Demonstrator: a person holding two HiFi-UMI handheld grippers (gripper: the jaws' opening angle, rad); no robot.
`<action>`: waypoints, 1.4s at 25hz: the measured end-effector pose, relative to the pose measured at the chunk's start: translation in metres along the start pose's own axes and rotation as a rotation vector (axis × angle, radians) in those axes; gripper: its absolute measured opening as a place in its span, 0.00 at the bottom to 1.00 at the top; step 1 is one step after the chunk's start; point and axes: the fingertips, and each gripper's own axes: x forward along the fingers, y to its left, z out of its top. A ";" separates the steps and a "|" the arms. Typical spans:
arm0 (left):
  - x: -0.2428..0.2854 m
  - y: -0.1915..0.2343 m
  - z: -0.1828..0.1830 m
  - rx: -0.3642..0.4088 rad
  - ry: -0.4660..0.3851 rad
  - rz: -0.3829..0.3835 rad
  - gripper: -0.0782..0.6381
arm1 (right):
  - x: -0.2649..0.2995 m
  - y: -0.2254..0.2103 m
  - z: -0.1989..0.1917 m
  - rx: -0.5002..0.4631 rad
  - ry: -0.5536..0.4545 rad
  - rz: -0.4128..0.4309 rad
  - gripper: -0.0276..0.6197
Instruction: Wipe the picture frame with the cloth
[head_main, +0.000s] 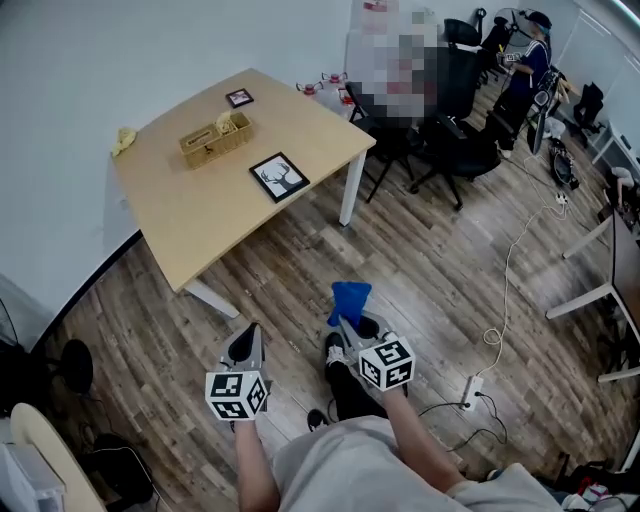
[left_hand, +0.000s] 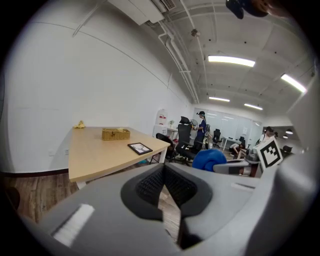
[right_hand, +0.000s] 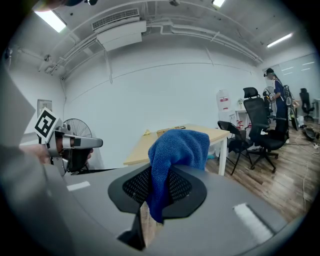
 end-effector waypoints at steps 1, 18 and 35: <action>0.014 0.003 0.007 0.013 0.009 -0.006 0.18 | 0.011 -0.009 0.006 0.005 -0.001 0.000 0.11; 0.201 0.038 0.099 0.057 0.104 0.021 0.18 | 0.163 -0.138 0.110 0.034 0.005 0.088 0.11; 0.291 0.091 0.092 -0.053 0.152 0.037 0.18 | 0.235 -0.200 0.126 0.026 0.058 0.070 0.11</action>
